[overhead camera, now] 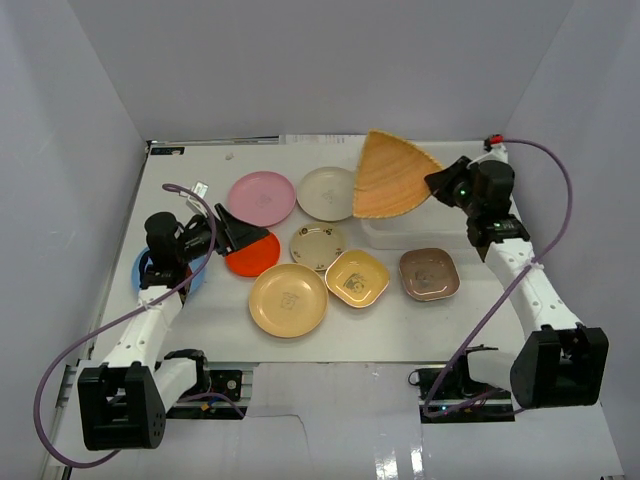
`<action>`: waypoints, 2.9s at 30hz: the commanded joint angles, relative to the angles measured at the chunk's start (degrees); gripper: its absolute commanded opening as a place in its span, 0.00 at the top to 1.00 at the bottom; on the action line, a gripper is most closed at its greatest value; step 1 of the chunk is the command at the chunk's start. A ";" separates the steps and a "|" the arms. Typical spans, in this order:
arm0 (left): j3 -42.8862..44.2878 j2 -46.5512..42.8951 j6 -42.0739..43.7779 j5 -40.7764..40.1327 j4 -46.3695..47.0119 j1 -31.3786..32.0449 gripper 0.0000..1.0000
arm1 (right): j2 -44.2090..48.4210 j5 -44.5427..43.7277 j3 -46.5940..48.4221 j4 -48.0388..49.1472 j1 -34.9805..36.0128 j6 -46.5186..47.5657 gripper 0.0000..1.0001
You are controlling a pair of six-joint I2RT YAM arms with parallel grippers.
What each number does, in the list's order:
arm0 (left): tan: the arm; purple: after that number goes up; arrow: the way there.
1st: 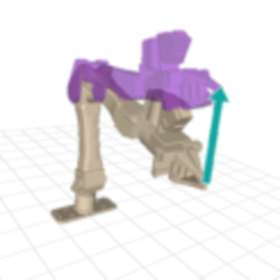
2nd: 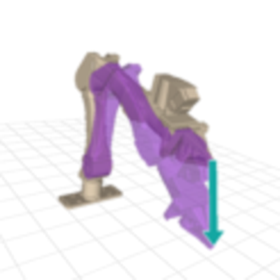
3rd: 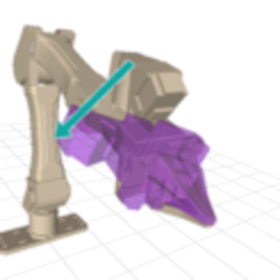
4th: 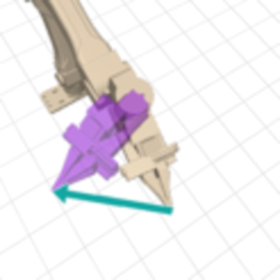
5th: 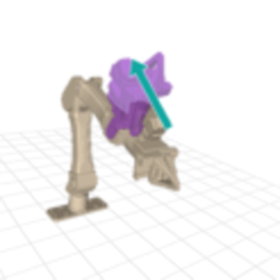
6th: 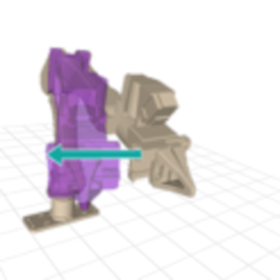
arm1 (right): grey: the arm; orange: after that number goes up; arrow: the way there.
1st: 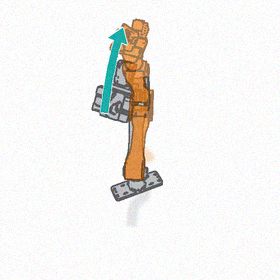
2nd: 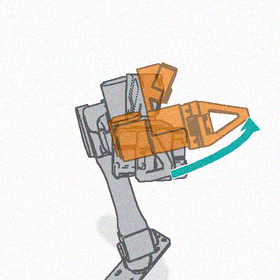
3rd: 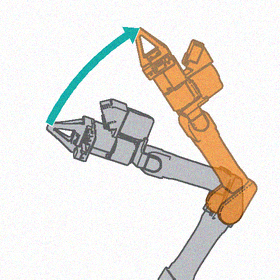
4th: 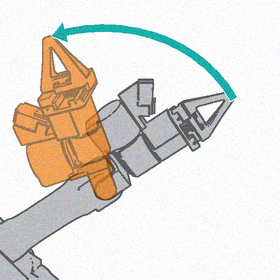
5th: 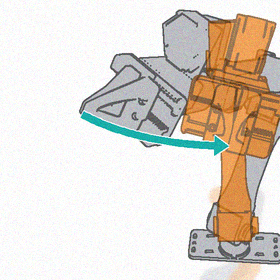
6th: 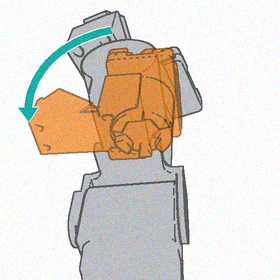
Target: Place the plates into the plastic bin on the countertop
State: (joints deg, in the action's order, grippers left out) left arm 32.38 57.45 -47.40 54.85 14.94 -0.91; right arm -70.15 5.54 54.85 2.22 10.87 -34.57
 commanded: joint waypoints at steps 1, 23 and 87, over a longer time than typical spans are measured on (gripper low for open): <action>0.84 0.12 0.56 3.15 -1.67 0.03 0.02 | 3.00 -0.62 1.85 2.71 -8.99 -2.08 0.92; 1.19 -0.50 0.55 1.32 -1.84 2.14 0.02 | -19.23 3.07 6.85 -1.86 -18.43 7.32 0.88; 47.95 57.16 18.04 -53.96 -32.52 2.14 1.00 | -49.19 -9.32 47.88 -24.89 32.11 49.06 0.44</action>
State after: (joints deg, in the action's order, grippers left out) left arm 79.44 115.96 -30.02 3.70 -17.15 1.04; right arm -116.29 -3.01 97.01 -20.78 43.79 10.02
